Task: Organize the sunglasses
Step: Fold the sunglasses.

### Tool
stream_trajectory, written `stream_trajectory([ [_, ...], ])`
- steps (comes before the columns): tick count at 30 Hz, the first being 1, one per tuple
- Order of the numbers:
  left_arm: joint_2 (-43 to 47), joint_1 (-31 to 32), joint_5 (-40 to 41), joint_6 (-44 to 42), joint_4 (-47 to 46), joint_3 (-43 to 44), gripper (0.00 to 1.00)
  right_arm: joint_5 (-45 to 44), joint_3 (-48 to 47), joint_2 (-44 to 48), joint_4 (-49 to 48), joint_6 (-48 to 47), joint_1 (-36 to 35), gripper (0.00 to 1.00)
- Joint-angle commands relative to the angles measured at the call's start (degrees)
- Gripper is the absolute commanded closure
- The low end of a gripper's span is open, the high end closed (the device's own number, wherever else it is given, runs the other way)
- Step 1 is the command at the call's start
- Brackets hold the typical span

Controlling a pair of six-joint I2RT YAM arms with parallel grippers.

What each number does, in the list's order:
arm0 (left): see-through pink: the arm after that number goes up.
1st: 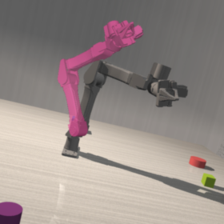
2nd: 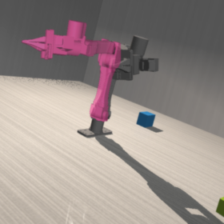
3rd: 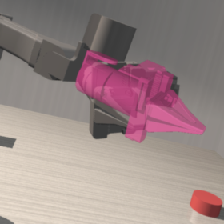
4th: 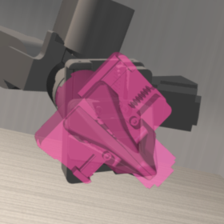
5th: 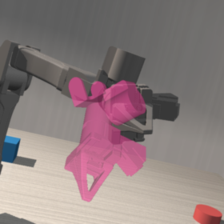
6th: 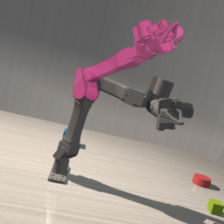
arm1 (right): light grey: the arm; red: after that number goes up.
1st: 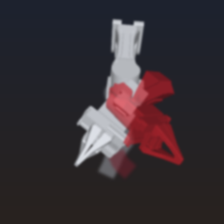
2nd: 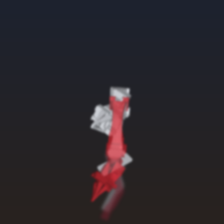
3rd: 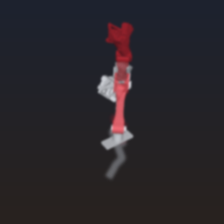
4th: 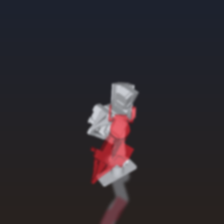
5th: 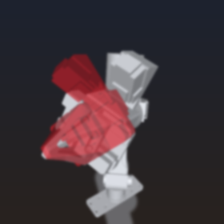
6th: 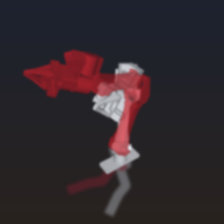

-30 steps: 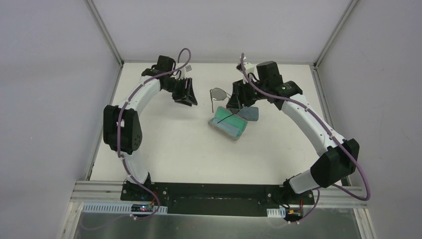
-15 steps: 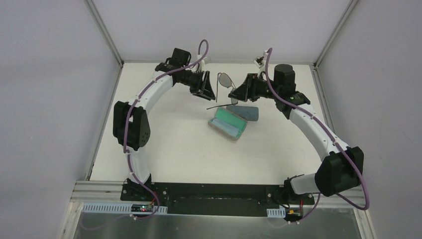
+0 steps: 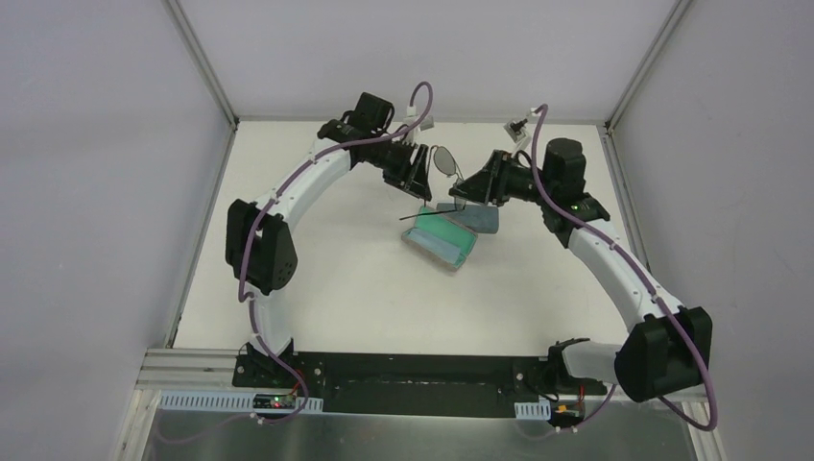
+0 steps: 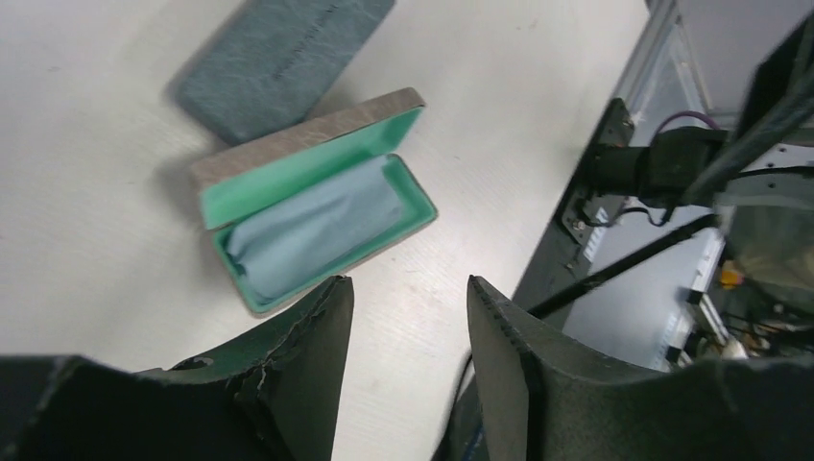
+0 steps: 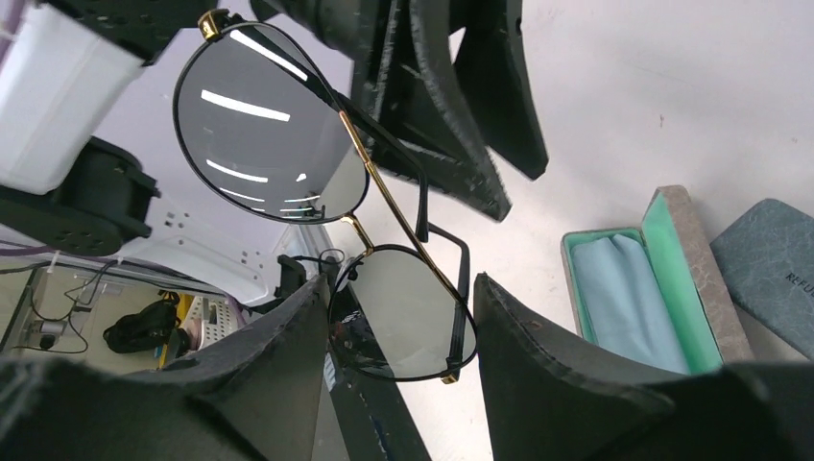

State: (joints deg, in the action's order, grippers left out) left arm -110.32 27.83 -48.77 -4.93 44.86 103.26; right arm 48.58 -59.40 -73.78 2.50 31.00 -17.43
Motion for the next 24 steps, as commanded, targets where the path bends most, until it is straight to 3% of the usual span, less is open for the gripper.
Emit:
stream_trajectory([
  [1, 4.57, -1.83, 7.22, -7.75, 3.84, 3.54, 0.5, 3.93, 1.06, 5.8, -6.51, 3.5, 1.81, 0.65],
  [7, 7.8, -3.46, 22.35, -11.11, 5.41, 3.7, 0.47, 4.44, 3.4, 10.61, -11.72, 8.16, 4.41, 0.66],
  [12, 7.12, -1.81, 20.1, -10.41, 5.84, 0.64, 0.49, 0.22, 2.27, 11.73, -14.25, 11.79, 7.95, 0.67],
  [18, 3.59, 3.48, 18.73, -10.01, 5.63, 5.6, 0.49, -3.64, 1.57, 9.61, -17.44, 12.77, 9.59, 0.67],
  [24, 1.73, 6.67, 27.39, -5.78, 1.9, 8.28, 0.49, -3.07, 2.2, 8.83, -15.75, 11.92, 9.54, 0.67],
])
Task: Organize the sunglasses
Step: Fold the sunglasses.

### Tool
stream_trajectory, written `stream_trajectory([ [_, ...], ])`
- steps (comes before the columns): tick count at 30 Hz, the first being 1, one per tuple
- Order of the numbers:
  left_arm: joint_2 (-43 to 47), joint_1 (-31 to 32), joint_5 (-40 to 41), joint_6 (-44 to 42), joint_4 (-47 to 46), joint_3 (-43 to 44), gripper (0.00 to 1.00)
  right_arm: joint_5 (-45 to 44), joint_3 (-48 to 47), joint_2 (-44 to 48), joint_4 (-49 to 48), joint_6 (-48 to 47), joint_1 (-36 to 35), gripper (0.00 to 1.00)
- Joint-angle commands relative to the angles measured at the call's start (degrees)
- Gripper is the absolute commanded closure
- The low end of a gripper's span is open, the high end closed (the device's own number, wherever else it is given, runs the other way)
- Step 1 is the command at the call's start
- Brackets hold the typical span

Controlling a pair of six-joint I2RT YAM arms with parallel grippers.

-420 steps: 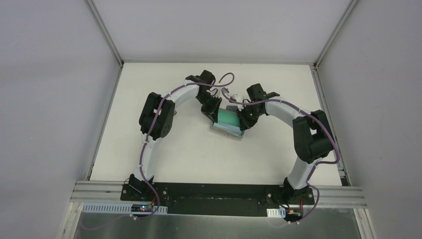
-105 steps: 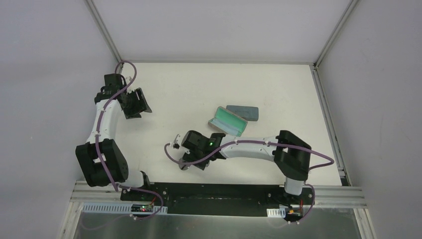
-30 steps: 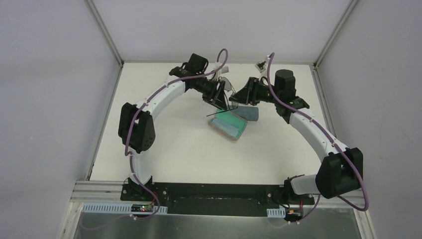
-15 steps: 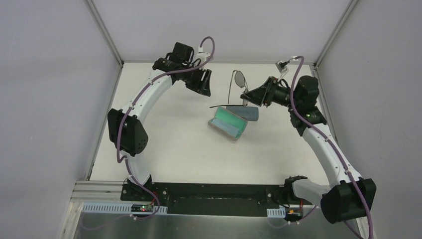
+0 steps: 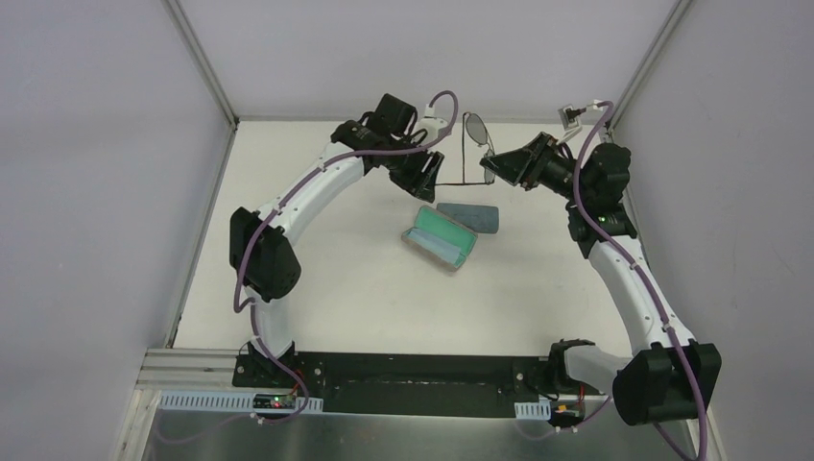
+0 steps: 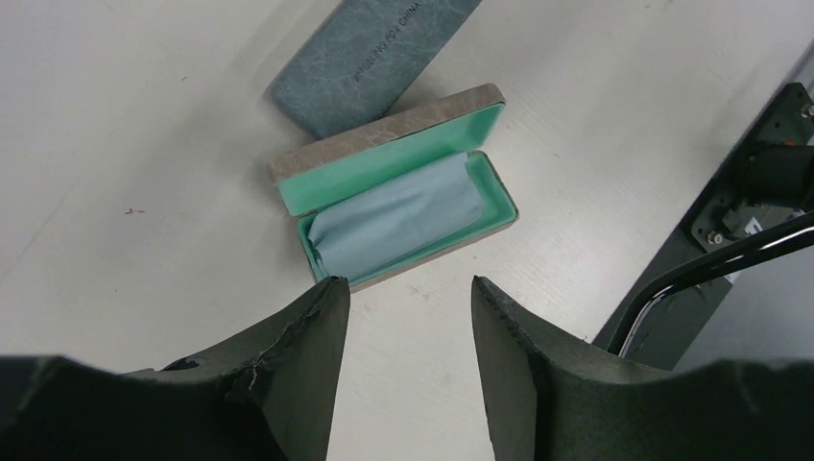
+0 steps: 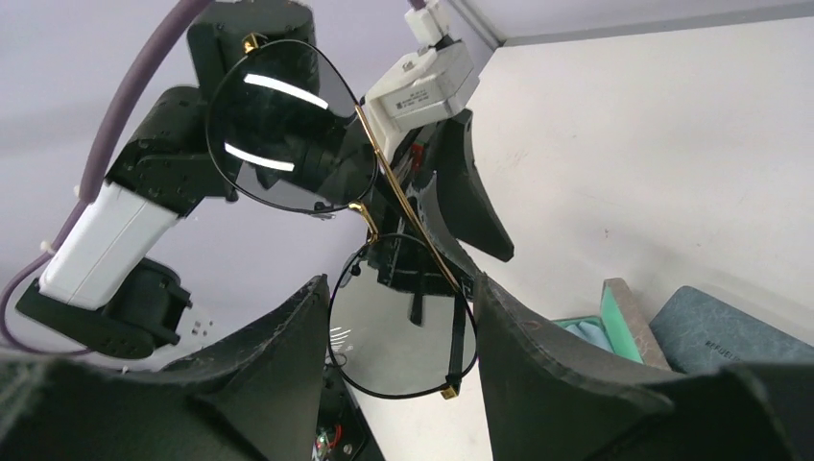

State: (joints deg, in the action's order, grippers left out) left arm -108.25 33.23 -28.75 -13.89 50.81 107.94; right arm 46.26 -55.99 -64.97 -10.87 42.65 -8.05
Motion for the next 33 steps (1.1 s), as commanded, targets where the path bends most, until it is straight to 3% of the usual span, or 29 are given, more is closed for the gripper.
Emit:
stream_trajectory([
  [1, -0.49, 1.52, 9.72, 3.77, -4.77, 3.98, 0.49, -0.81, -1.09, 0.08, -1.5, -0.11, 0.19, 0.67],
  [16, -3.44, 1.48, 12.68, 7.08, -7.41, 9.65, 0.49, 0.47, 2.53, -0.31, 5.71, -6.1, -1.12, 0.69],
  [33, -3.99, 1.48, -7.03, 9.3, -7.67, 10.64, 0.48, 0.77, 2.4, -5.18, 8.63, -9.71, -3.61, 0.69],
])
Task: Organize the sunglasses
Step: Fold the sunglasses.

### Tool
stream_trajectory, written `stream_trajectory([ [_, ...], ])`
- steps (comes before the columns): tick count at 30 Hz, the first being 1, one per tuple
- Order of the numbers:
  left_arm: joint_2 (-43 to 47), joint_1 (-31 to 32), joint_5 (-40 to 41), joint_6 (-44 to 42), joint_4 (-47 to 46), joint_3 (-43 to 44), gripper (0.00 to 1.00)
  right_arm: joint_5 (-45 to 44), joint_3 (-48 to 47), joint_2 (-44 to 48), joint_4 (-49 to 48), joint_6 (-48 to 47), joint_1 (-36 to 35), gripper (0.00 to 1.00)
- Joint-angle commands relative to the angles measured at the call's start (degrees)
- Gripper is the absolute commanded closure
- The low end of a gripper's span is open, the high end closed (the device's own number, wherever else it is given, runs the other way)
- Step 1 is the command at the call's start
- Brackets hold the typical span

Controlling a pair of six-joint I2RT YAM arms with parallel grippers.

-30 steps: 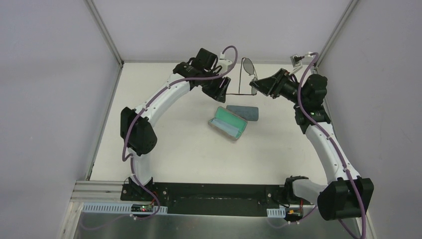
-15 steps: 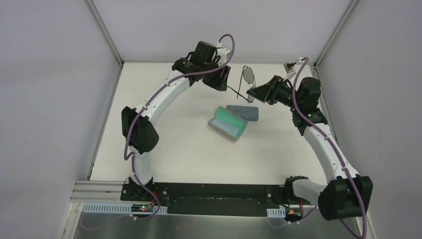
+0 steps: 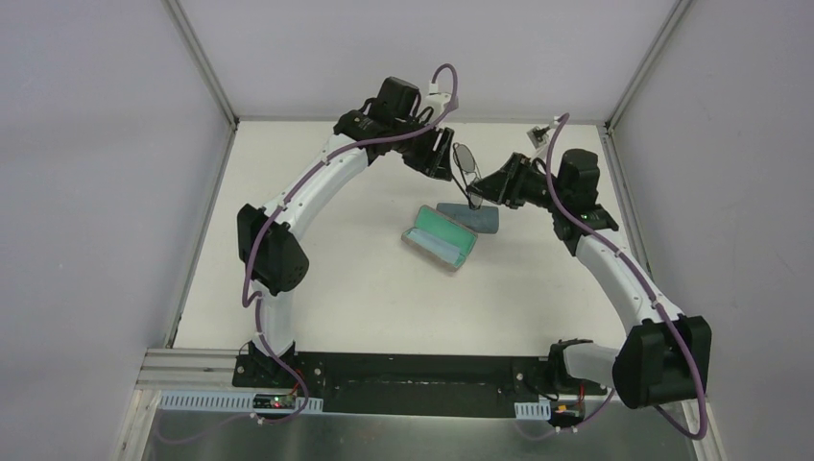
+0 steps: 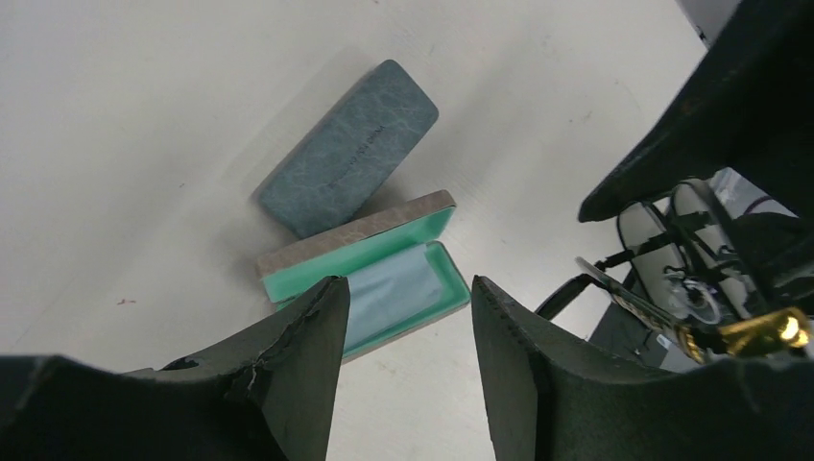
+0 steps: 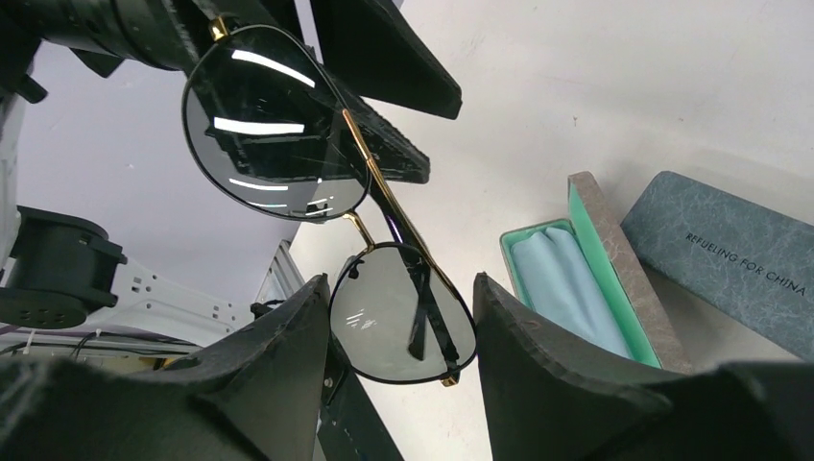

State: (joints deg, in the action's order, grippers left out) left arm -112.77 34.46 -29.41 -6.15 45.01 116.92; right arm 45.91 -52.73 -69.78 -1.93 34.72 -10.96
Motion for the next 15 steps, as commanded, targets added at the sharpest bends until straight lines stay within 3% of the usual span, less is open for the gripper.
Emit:
stream_trajectory([
  [1, 0.56, 0.21, -6.56, 1.6, -1.94, 1.37, 0.48, 1.16, -0.8, -0.44, -0.05, -2.07, -0.8, 0.69],
  [9, 0.51, -0.9, -4.3, 2.22, -1.96, 1.02, 0.45, 1.67, -0.09, -1.44, 1.03, -3.62, -1.98, 0.71],
  [15, 1.54, -4.2, -8.22, -0.78, -1.42, 0.85, 0.38, 2.8, 0.23, -1.92, 1.65, -5.75, -2.05, 0.72],
])
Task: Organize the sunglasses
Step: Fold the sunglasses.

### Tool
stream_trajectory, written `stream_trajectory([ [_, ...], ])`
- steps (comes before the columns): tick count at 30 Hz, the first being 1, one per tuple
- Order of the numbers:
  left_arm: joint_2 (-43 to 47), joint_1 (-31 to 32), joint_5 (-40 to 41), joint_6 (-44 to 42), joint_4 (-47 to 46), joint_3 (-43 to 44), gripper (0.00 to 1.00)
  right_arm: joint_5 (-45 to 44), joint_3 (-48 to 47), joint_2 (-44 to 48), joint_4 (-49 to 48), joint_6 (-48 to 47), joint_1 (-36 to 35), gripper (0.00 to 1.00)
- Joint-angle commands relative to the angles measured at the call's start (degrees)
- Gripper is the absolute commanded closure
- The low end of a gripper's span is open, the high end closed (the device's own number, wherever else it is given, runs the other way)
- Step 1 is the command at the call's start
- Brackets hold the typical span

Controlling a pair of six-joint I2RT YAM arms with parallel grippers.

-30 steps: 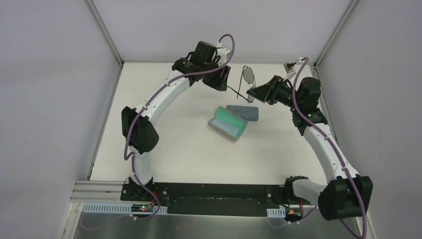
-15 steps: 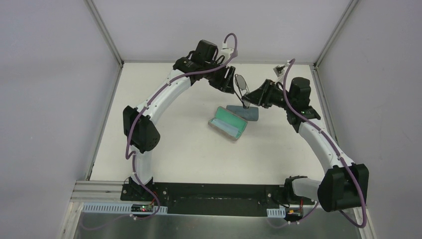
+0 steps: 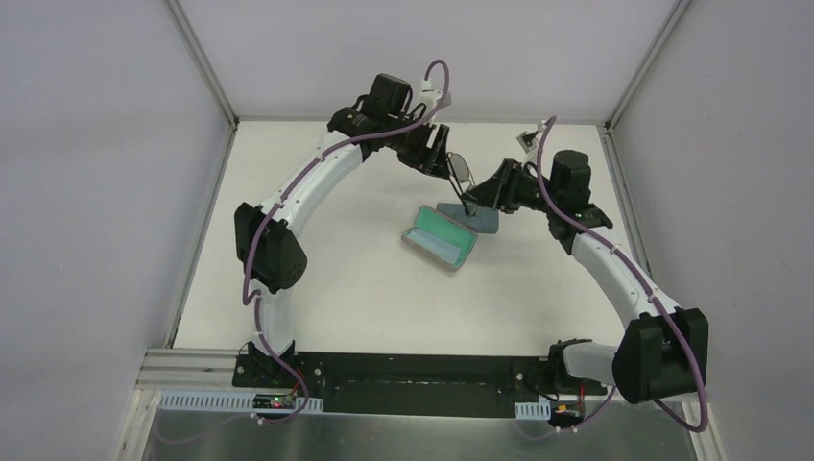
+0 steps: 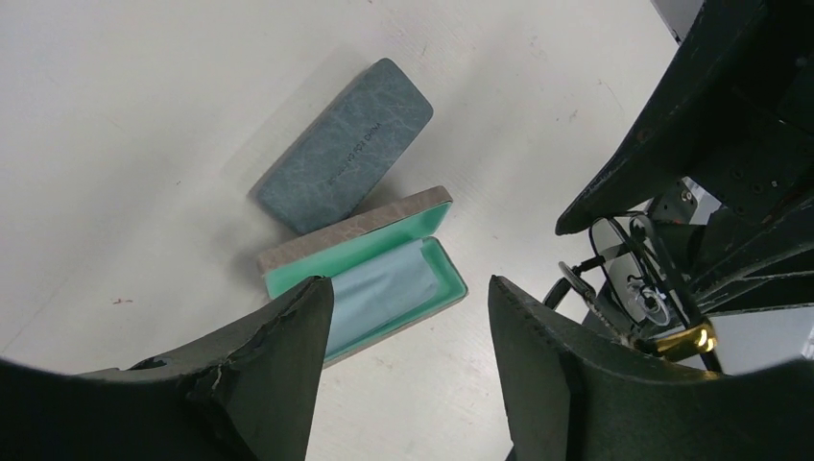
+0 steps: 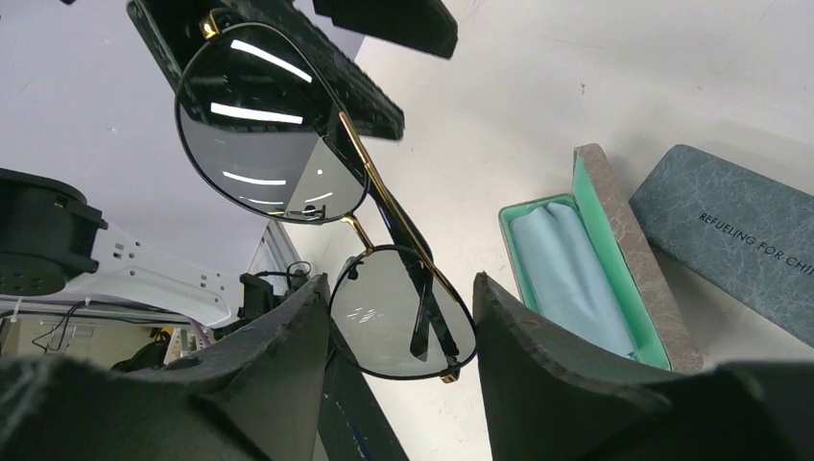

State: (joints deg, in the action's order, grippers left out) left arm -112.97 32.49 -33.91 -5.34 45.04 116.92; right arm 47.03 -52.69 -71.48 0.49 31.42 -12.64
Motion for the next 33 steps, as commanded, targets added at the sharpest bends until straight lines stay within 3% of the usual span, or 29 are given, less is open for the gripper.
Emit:
stream_trajectory([
  [1, 1.81, -2.33, -5.3, -1.74, -1.38, 0.52, 0.37, 1.54, 0.54, -0.3, -0.78, -2.26, -0.48, 0.72],
  [7, 1.73, -1.84, -9.74, -1.25, -1.36, -2.51, 0.36, 0.88, 1.23, -1.69, -3.09, -1.18, -1.48, 0.72],
  [15, 0.22, -1.82, -6.99, 1.26, -1.84, -3.29, 0.37, -0.21, 2.22, -3.28, -3.66, -2.52, -3.44, 0.72],
  [23, -2.18, -2.07, -3.46, 4.48, -1.62, -8.98, 0.39, -5.63, 1.31, -5.35, 2.89, -7.13, -4.49, 0.78],
  [33, -4.16, -3.4, -4.56, 8.79, -2.96, -13.14, 0.41, -9.73, 2.08, -9.12, 6.49, -10.65, -8.0, 0.82],
])
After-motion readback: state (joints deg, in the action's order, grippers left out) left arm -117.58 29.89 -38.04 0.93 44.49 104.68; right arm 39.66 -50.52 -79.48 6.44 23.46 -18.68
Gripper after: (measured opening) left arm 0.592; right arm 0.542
